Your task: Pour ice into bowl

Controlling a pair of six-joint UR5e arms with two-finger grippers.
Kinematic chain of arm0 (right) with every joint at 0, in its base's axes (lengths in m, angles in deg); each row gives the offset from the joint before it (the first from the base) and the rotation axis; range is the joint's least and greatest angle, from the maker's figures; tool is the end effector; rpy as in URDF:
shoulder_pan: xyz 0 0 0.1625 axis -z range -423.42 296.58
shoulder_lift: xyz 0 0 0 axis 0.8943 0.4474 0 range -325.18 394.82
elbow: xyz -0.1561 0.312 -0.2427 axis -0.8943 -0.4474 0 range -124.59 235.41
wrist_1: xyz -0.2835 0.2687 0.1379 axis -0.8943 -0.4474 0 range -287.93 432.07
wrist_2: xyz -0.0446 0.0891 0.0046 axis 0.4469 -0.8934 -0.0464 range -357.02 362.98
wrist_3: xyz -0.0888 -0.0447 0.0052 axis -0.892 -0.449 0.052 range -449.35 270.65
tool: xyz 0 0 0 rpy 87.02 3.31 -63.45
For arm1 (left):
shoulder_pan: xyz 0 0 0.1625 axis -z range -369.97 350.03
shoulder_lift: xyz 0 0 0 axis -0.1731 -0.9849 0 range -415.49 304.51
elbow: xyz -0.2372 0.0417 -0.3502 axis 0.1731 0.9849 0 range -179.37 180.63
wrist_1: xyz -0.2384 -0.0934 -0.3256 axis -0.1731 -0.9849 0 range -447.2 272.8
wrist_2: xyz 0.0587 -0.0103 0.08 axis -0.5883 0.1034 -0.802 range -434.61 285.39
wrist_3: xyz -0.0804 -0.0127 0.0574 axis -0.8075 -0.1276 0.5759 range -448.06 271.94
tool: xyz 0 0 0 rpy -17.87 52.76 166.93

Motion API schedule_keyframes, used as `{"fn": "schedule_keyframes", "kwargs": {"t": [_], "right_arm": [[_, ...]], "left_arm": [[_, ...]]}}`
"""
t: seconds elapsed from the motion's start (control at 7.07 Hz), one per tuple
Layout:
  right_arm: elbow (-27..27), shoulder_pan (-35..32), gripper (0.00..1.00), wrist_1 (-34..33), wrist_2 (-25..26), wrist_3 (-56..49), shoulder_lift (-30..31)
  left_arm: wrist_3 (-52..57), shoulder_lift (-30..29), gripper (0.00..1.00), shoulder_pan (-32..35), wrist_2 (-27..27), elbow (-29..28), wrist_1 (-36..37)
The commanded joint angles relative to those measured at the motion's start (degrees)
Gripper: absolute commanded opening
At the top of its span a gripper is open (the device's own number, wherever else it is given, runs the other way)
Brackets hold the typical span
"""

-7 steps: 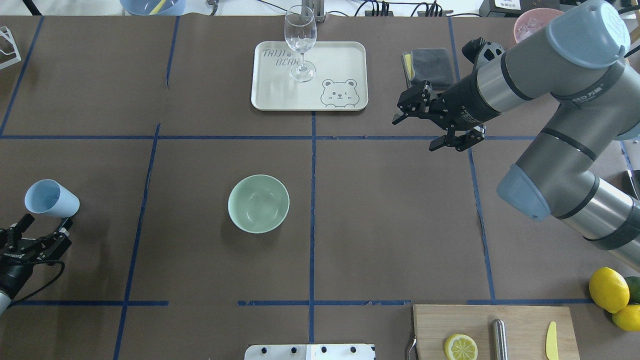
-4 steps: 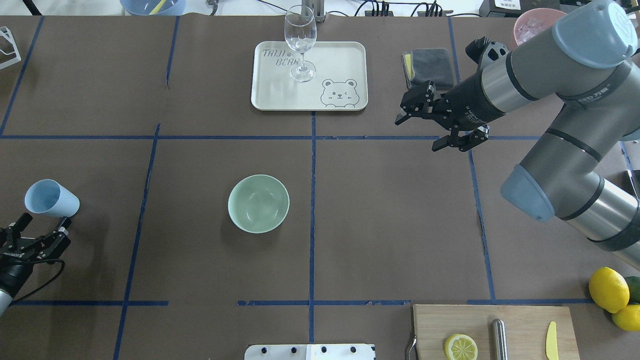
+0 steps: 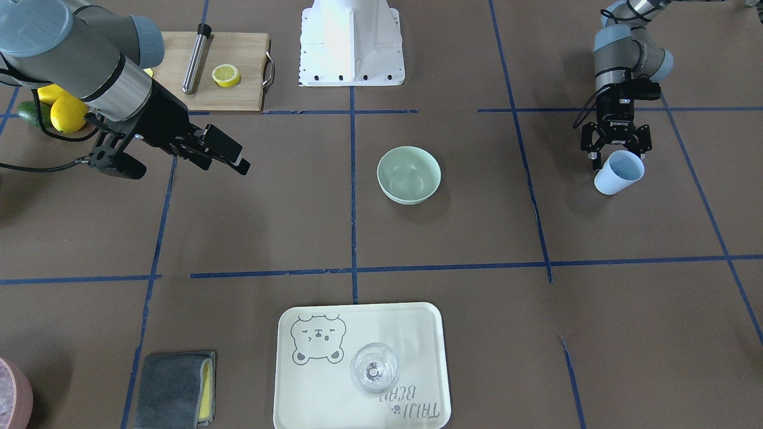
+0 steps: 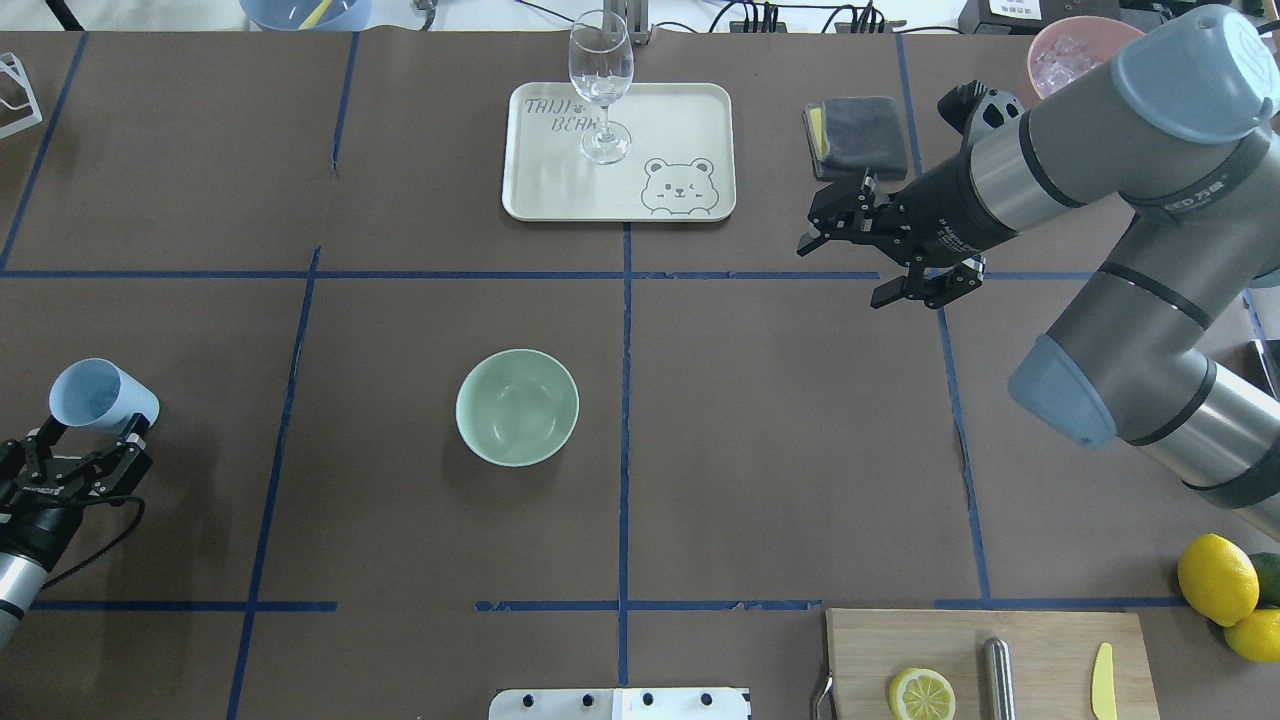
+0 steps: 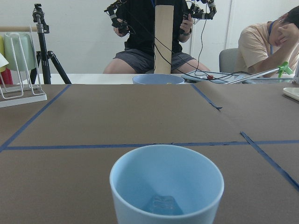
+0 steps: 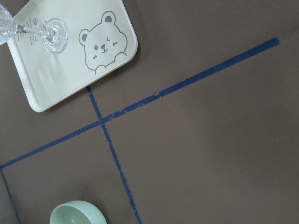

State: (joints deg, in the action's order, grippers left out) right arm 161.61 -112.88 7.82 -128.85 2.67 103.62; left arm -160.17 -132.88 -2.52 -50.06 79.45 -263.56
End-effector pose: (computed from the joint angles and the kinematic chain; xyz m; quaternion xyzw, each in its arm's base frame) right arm -0.3238 -0.4816 0.2650 -0.0817 -0.5701 0.1772 0.7981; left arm 0.3169 -0.2672 0.6660 0.5466 0.3249 -0.2142 0.7415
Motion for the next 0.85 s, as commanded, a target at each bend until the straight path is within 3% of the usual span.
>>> {"fn": "schedule_keyframes", "kwargs": {"t": [0.0,0.42,0.57,0.71], "right_arm": [[0.06,0.06,1.0,0.0,0.0,0.0,-0.07],[0.06,0.15,1.0,0.0,0.08,0.08,-0.34],[-0.03,0.15,1.0,0.0,0.17,0.08,-0.34],[-0.03,0.24,1.0,0.0,0.43,0.08,-0.34]], "left_arm": [[0.04,-2.05,0.98,2.47,1.11,-2.0,0.58],[1.87,-3.99,0.91,4.85,2.16,-2.0,2.96],[3.37,-4.43,0.83,5.81,2.34,-2.0,2.96],[3.82,-4.6,0.64,5.91,2.26,-2.0,3.04]]}}
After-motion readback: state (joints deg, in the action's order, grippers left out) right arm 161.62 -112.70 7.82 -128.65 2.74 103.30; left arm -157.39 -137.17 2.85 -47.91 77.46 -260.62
